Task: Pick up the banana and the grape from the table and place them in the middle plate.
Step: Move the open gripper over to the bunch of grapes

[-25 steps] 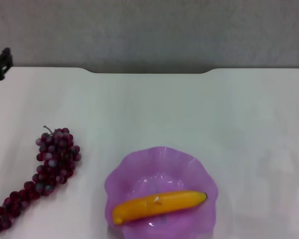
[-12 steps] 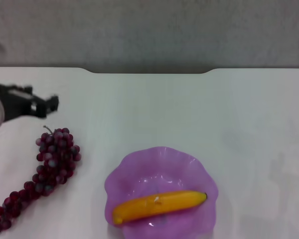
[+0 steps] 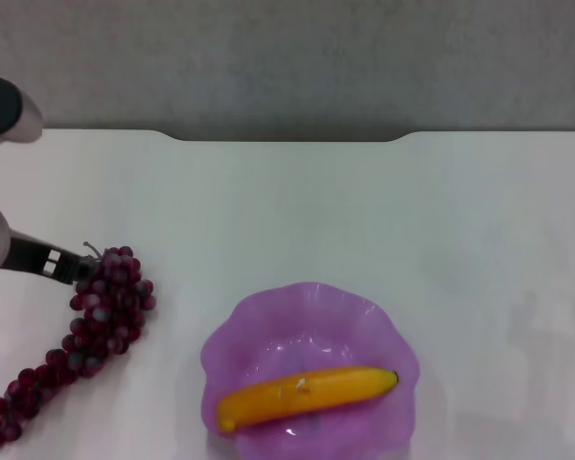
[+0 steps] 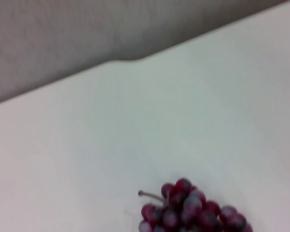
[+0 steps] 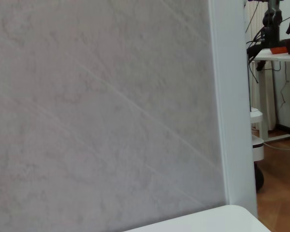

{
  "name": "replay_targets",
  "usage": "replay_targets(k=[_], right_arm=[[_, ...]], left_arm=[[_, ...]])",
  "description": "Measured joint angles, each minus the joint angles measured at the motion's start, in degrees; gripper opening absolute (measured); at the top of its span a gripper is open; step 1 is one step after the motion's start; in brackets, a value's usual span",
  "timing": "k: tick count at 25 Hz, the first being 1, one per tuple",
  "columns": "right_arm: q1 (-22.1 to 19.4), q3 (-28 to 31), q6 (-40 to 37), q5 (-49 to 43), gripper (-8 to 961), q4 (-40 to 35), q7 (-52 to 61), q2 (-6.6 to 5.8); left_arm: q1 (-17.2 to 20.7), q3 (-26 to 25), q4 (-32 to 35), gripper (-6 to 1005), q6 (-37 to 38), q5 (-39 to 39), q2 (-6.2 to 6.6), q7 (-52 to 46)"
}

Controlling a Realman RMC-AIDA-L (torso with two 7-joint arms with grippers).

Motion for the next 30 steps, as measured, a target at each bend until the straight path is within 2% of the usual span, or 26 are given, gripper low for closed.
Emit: replay_targets(k=[13,17,23,30], right_arm=[[0.92,-0.7,0.01,0.0,608,0.39,0.0,-0.07],[1.12,-0.71,0.13,0.0,609,0.51,0.0,-0.09],[1.18,-0.92,0.26,0.0,609,0.48,0.0,-0.09],[1.38,-0.97,0.7,0.0,608,0.32,0.0,-0.09]], left_arm=[[-3.89,-0.1,10.06,601,0.68,-0.83,-0.04,1.37],[-4.72,0.15,12.89,601,1.7,-4.23,-0.11,2.72],[-5.14,-0.32,15.71,600,4.48,-8.4,-0.03,4.83],[-5.46,-0.38,20.03,600,9.33,-8.09,-0.02,4.79]])
